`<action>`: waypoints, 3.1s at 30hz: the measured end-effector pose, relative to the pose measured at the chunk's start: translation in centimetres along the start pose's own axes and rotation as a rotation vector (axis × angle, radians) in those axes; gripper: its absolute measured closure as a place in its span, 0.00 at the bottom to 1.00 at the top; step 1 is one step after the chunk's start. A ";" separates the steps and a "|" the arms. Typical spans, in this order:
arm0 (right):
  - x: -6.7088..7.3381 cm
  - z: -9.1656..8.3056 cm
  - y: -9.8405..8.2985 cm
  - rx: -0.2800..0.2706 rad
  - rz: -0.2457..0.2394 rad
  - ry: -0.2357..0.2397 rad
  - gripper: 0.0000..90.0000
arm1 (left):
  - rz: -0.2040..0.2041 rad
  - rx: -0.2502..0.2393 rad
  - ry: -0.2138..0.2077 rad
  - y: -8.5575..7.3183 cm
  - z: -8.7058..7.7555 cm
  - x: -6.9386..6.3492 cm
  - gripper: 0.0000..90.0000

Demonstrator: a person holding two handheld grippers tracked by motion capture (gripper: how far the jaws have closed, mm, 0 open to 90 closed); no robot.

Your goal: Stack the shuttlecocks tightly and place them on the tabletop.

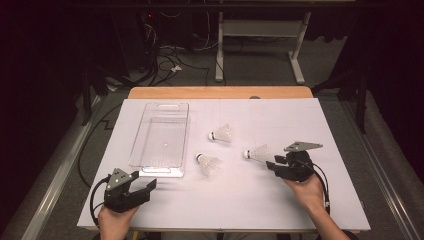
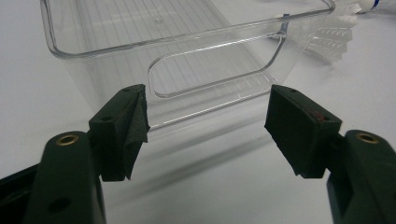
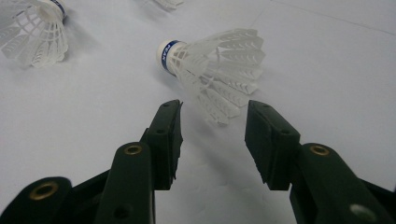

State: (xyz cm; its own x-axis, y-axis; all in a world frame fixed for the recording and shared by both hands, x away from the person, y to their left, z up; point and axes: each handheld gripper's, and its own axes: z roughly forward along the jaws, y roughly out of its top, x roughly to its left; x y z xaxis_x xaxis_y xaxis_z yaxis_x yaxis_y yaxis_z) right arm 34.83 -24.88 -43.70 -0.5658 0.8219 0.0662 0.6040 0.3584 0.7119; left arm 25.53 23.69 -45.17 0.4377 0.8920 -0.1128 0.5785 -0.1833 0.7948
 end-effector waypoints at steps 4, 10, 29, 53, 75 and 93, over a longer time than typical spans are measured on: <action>0.4 0.2 0.3 -0.003 -0.010 -0.017 0.61 | 0.000 -0.001 0.000 0.0 0.0 0.0 0.34; 0.4 1.1 0.6 0.006 0.003 -0.015 0.61 | 0.001 0.000 0.000 0.0 0.0 0.0 0.34; 0.6 2.3 1.3 0.030 0.002 0.018 0.72 | 0.003 0.001 -0.002 0.0 0.0 0.0 0.34; 0.6 2.6 1.5 0.027 -0.001 0.022 0.76 | 0.005 0.002 -0.003 0.0 0.0 -0.1 0.34; 0.6 2.8 1.7 0.030 -0.013 0.035 0.88 | 0.006 0.002 -0.003 0.0 0.0 0.0 0.34; 0.9 2.4 2.2 0.020 -0.050 0.032 0.98 | 0.007 0.005 -0.002 0.0 0.0 0.0 0.34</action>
State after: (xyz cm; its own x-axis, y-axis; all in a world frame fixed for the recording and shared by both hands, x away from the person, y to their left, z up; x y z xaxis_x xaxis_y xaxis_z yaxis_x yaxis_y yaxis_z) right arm 37.00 -22.27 -43.81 -0.6132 0.7881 0.0538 0.5856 0.4078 0.7006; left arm 25.55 23.63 -45.16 0.4433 0.8898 -0.1085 0.5785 -0.1915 0.7929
